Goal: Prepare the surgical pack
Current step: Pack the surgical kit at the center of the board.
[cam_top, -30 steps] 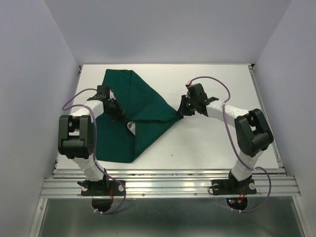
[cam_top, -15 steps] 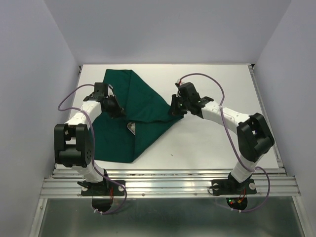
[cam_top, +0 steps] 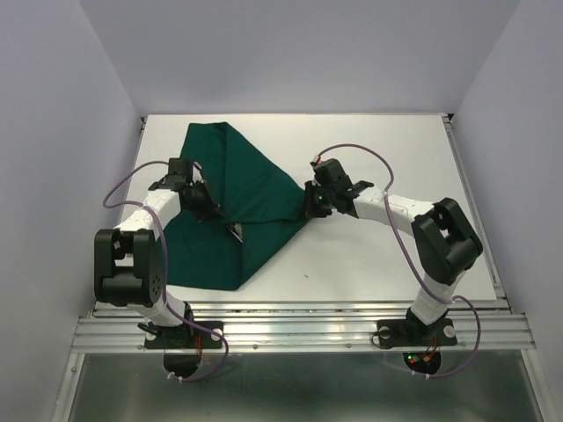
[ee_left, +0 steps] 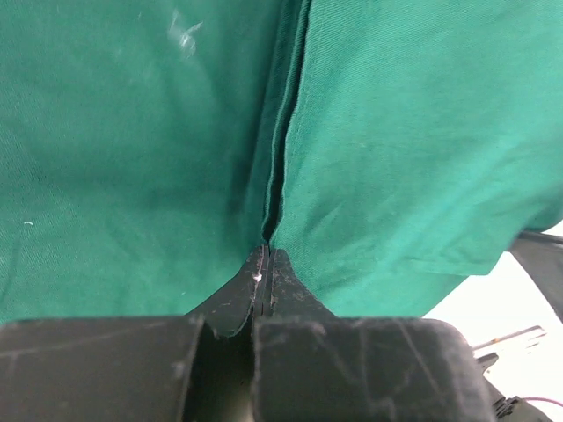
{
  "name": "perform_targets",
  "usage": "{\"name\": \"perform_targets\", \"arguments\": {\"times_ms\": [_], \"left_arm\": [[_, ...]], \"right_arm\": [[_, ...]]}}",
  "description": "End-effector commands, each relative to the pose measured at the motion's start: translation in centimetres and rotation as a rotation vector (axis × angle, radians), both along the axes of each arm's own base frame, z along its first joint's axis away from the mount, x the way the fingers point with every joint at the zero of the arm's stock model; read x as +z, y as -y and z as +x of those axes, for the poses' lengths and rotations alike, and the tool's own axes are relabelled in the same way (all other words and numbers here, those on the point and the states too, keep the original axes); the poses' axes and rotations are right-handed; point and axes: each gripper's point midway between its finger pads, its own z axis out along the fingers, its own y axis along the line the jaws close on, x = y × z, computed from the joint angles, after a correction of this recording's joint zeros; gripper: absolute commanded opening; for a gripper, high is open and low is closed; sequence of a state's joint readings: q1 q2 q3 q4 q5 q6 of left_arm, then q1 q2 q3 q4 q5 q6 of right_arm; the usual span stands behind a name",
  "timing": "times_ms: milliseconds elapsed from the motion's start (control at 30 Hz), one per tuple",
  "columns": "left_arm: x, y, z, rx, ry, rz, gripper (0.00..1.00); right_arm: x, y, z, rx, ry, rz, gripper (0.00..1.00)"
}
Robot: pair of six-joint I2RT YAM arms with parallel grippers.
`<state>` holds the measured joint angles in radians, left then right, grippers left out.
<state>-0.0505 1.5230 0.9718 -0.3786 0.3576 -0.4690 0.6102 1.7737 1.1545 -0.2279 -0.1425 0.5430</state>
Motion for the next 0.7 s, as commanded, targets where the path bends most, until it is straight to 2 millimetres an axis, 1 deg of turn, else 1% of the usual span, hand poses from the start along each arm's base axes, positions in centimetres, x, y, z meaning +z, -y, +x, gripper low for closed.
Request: {"name": "perform_targets", "arguments": {"times_ms": [0,67,100,133,200,267,333,367,400,433,467,500,533,567,667], "left_arm": [[-1.2,-0.4,-0.9,-0.013,-0.032,0.034,0.03],[-1.2,-0.9,-1.0,0.000,-0.041,0.061,0.20],[-1.0,-1.1,-0.9,0.009,-0.036,0.072,0.39],[-0.7,-1.4,-0.8,0.020,-0.026,0.088,0.45],[-0.2,-1.9,-0.7,0.037,-0.019,0.109,0.51],[-0.1,-2.1,-1.0,0.048,-0.024,0.121,0.51],[-0.3,-2.3,-1.6,0.061,-0.037,0.128,0.51],[-0.3,-2.5,-1.9,0.067,-0.034,0.136,0.50],[-0.4,-2.5,-2.1,0.070,-0.035,0.135,0.45],[-0.9,-2.4,-2.7,0.070,-0.050,0.133,0.39],[-1.0,-2.3,-2.8,0.074,-0.045,0.129,0.23],[-1.7,-2.1,-3.4,0.070,-0.063,0.129,0.15],[-2.0,-2.1,-3.6,0.070,-0.068,0.131,0.05],[-2.5,-2.1,-3.7,0.079,-0.082,0.134,0.00],[-3.8,-2.3,-4.1,0.109,-0.113,0.147,0.00]], "right_arm": [[0.3,0.4,0.6,-0.014,0.035,-0.030,0.15],[1.5,0.3,0.9,-0.010,0.060,-0.023,0.15],[2.3,0.1,1.2,-0.003,0.080,-0.015,0.15],[3.1,0.1,1.3,-0.003,0.096,-0.006,0.15],[4.1,0.0,1.4,-0.001,0.116,0.004,0.15],[5.1,0.0,1.5,-0.005,0.138,0.015,0.16],[5.6,0.2,1.6,-0.014,0.150,0.016,0.16],[6.0,0.2,1.7,-0.018,0.159,0.018,0.16],[6.3,0.3,1.8,-0.025,0.168,0.019,0.16],[6.4,0.4,1.8,-0.028,0.170,0.019,0.16],[6.6,0.3,1.9,-0.029,0.174,0.021,0.16],[6.7,0.3,2.0,-0.031,0.180,0.021,0.16],[6.9,0.3,2.1,-0.033,0.183,0.021,0.16],[7.0,0.3,2.2,-0.035,0.184,0.022,0.16],[7.5,0.3,2.5,-0.039,0.200,0.021,0.16]]}}
